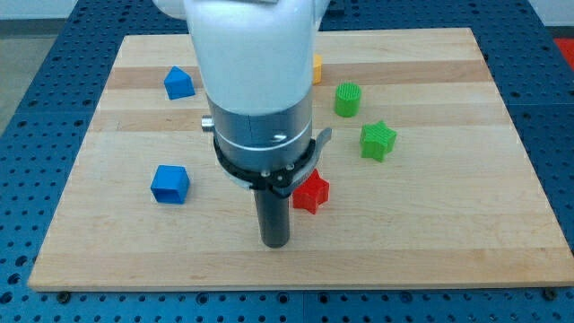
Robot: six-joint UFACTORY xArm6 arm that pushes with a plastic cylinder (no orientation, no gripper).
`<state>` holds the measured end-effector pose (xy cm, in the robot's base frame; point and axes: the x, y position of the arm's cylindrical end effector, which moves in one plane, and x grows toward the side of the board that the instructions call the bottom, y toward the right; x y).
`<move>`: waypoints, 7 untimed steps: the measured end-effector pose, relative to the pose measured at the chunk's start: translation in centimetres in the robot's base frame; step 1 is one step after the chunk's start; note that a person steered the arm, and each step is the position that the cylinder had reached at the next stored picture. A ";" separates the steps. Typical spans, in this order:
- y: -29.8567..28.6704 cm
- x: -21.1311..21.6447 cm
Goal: Slightly move the red star to the right
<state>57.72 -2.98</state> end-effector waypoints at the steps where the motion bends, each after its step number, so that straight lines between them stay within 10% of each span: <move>1: 0.1 0.0; 7: 5.7 -6.2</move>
<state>51.48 2.70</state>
